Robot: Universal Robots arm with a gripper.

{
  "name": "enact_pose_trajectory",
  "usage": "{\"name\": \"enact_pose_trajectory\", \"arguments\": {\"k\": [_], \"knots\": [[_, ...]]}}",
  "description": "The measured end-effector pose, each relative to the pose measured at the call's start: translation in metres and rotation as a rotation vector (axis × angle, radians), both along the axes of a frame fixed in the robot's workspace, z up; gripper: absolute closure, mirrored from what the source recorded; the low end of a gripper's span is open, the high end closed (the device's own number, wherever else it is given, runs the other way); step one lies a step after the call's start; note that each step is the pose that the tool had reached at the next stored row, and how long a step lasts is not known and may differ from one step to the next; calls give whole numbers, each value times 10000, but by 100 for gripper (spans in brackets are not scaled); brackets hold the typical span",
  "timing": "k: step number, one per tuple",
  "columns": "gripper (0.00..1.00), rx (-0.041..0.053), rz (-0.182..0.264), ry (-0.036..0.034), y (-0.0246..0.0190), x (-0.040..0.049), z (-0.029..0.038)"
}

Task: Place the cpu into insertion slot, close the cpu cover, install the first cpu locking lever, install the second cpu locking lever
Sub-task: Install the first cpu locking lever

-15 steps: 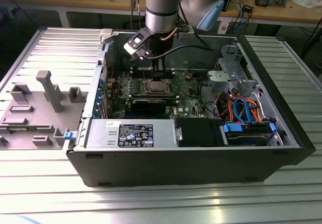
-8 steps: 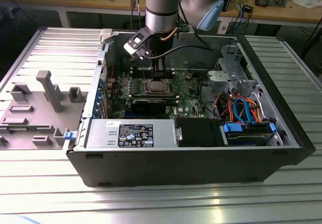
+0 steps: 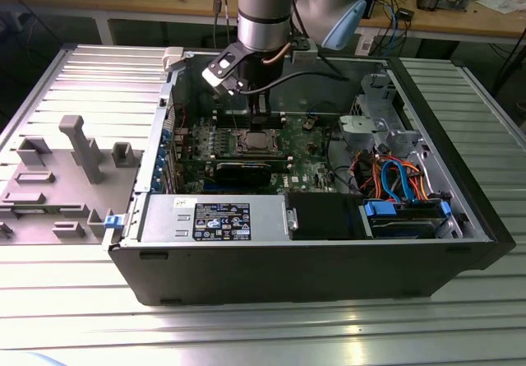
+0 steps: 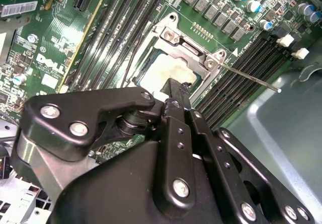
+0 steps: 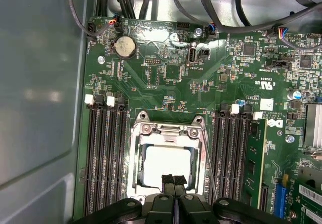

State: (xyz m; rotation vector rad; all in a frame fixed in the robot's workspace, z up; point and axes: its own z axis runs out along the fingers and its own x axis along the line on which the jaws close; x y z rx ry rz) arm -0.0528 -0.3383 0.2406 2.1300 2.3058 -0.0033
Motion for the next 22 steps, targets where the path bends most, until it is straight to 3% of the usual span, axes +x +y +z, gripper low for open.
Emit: {"name": "enact_pose_trajectory", "arguments": {"k": [22], "knots": [[89, -1, 0, 1, 0, 0, 44]]}}
